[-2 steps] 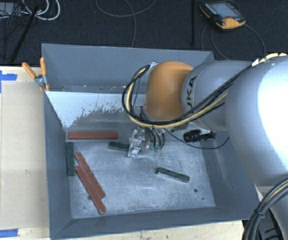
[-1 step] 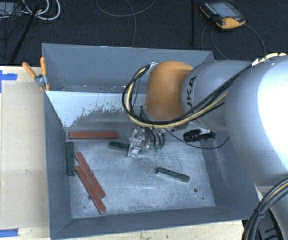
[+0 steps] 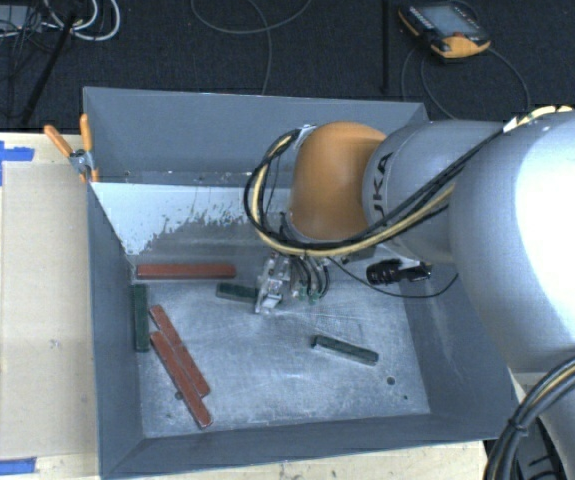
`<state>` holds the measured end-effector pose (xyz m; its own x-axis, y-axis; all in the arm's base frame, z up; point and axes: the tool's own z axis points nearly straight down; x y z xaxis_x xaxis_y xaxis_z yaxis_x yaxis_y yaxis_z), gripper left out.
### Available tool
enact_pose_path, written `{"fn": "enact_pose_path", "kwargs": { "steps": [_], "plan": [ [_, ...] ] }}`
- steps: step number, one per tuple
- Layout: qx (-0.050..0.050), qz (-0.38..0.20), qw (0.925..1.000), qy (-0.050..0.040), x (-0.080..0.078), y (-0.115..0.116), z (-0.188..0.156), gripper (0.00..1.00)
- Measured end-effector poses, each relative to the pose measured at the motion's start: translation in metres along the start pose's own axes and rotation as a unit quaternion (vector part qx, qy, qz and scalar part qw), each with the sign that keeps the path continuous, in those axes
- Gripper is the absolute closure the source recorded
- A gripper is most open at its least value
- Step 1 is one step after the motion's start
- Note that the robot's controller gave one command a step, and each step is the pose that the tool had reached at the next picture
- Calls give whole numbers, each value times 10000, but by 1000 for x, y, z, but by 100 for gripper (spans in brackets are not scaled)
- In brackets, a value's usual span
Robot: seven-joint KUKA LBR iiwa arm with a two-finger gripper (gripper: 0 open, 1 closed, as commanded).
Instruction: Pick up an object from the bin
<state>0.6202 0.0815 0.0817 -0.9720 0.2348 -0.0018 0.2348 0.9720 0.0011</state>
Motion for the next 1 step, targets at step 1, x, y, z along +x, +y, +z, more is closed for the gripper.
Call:
{"fn": "enact_pose_path", "kwargs": {
  "steps": [1],
  "plan": [
    [14,2,10000,34,2,-1,-6,100]
  ]
}}
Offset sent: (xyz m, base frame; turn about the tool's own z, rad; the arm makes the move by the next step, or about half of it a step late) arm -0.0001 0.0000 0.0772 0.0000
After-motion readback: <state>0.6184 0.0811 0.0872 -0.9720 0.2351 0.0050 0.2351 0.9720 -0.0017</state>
